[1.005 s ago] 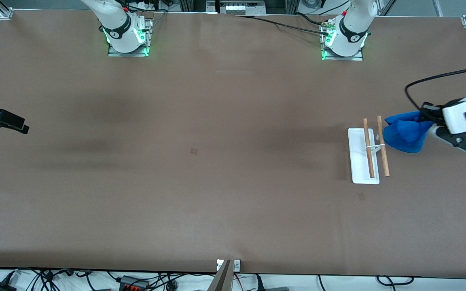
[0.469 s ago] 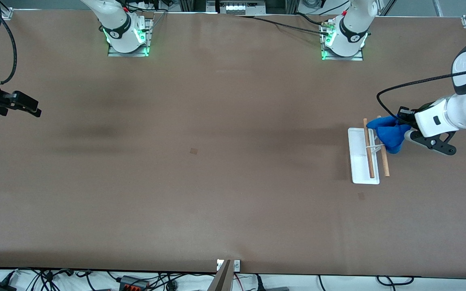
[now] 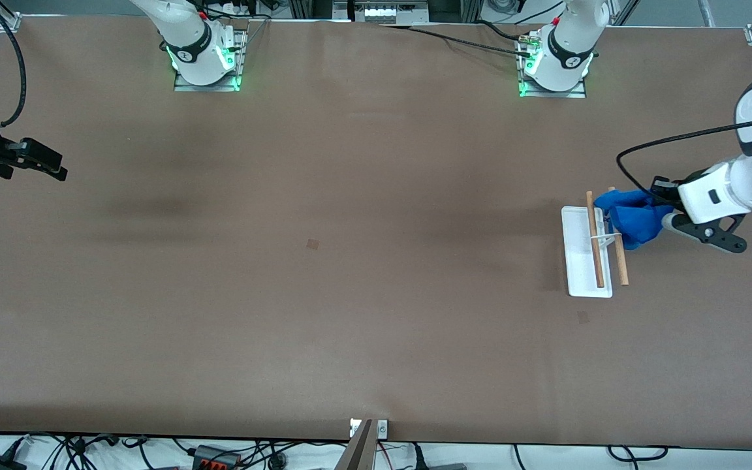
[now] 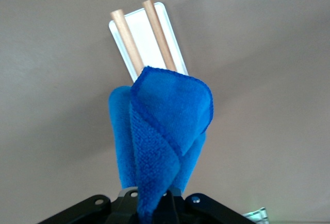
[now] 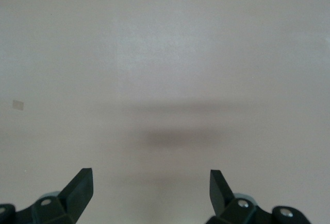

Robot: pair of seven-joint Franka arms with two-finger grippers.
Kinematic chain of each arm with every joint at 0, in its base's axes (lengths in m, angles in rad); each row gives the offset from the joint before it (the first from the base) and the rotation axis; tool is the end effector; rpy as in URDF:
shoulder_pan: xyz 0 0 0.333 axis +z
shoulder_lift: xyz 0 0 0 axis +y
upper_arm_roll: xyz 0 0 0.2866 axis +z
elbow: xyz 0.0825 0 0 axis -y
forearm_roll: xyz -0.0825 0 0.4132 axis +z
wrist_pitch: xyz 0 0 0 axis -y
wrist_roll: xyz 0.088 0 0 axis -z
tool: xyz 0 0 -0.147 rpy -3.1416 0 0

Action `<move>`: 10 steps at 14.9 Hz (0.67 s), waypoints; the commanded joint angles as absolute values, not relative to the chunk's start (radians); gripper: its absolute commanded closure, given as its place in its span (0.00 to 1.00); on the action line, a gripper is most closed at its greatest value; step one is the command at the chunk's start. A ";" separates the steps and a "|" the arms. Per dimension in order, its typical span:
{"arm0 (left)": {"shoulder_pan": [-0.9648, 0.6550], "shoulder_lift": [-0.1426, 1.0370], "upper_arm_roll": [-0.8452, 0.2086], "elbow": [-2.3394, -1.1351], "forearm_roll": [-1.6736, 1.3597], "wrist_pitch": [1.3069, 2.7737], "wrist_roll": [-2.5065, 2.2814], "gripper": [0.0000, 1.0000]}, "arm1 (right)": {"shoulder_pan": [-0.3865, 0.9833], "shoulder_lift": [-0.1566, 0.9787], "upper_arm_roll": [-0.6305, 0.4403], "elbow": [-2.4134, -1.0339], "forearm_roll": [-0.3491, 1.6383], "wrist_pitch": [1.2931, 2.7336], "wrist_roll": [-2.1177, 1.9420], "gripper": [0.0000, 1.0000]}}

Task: Pass towel and hang on rack
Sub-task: 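Lower the towel with the left gripper over the two wooden dowels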

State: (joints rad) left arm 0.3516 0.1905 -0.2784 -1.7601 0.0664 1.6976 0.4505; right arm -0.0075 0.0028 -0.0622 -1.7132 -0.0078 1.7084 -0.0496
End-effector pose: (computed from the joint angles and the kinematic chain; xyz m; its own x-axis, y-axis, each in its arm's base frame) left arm 0.5953 0.0570 0.3619 0.8953 -0.3856 -0.2229 -0.3733 -0.9226 0.0969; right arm 0.5895 -0.0422 0.4936 0.9998 -0.0190 -0.0080 -0.0190 -0.9998 0.0075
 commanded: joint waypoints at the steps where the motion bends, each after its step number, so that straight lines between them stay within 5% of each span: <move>1: 0.387 0.172 -0.281 -1.781 0.086 1.720 0.508 0.99 | -0.002 -0.012 -0.052 -1.715 -0.028 1.706 -0.051 0.00; 10: 0.353 0.186 -0.342 -1.796 0.083 1.743 0.304 0.99 | -0.015 -0.012 -0.051 -1.703 -0.025 1.700 -0.063 0.00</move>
